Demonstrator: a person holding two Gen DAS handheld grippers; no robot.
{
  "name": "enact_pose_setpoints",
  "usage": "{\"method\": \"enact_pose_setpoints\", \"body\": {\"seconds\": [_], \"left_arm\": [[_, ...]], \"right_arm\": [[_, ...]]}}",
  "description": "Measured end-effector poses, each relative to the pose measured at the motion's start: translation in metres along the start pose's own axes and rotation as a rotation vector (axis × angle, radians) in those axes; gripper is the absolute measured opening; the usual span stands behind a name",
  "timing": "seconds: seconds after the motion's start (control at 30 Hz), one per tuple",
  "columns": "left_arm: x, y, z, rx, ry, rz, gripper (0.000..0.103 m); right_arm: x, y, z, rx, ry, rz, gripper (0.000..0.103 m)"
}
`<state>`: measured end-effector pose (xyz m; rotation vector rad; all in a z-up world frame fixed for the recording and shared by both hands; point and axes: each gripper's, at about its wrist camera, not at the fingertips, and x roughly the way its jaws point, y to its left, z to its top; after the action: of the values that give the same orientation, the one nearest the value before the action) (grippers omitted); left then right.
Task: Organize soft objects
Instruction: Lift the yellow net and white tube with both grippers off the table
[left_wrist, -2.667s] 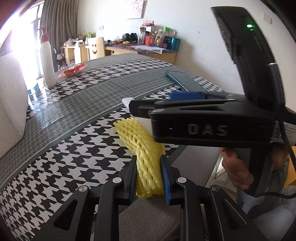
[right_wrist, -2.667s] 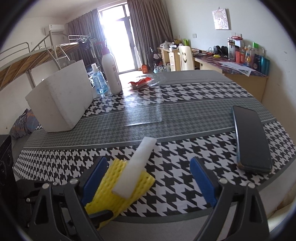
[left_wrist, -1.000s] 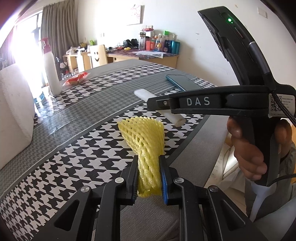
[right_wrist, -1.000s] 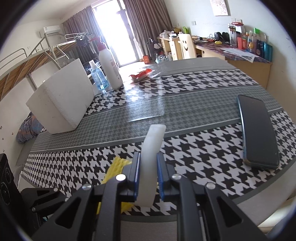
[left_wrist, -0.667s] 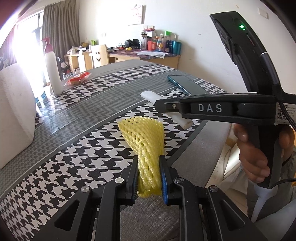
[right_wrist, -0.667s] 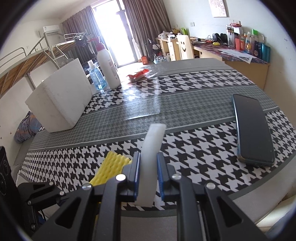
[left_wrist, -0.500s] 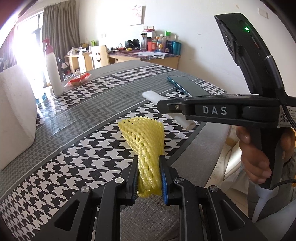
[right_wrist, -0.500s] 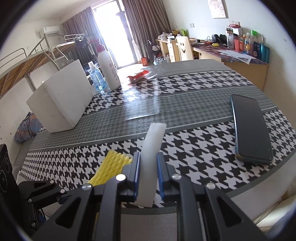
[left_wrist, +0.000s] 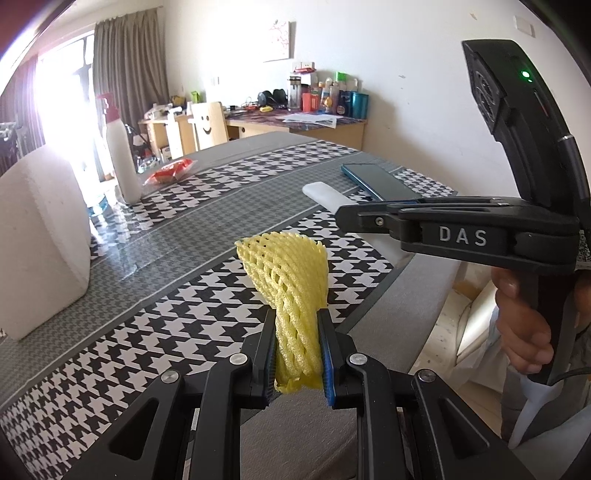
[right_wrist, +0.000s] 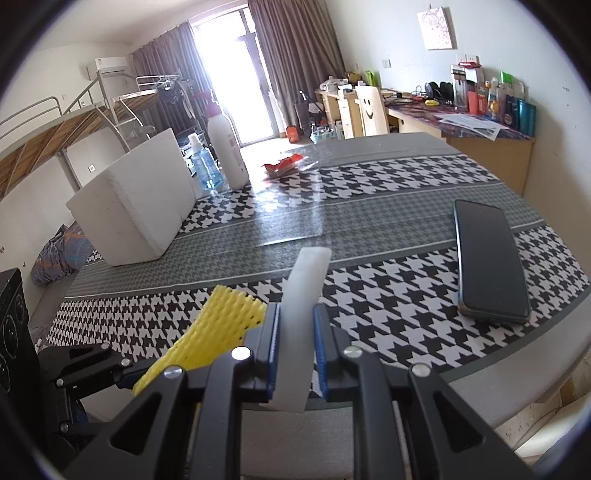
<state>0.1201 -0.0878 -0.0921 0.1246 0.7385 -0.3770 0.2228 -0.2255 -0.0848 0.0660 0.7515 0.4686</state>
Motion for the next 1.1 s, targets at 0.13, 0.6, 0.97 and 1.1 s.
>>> {"method": "enact_pose_setpoints", "body": {"seconds": [0.13,0.6,0.97,1.1], "left_arm": [[-0.005,0.001,0.000,-0.001,-0.009,0.010,0.021],[-0.019,0.013,0.013,-0.013,-0.063,0.050,0.021],[-0.025,0.023,0.026,-0.020,-0.099,0.080,0.021],[-0.030,0.026,0.032,-0.017,-0.121,0.091,0.021]], "right_arm": [[-0.003,0.002,0.001,-0.007,-0.008,-0.001,0.021],[-0.018,0.012,0.006,-0.035,-0.062,0.014,0.021],[-0.022,0.019,0.012,-0.058,-0.091,0.020,0.021],[-0.024,0.022,0.015,-0.064,-0.103,0.015,0.021]]}}
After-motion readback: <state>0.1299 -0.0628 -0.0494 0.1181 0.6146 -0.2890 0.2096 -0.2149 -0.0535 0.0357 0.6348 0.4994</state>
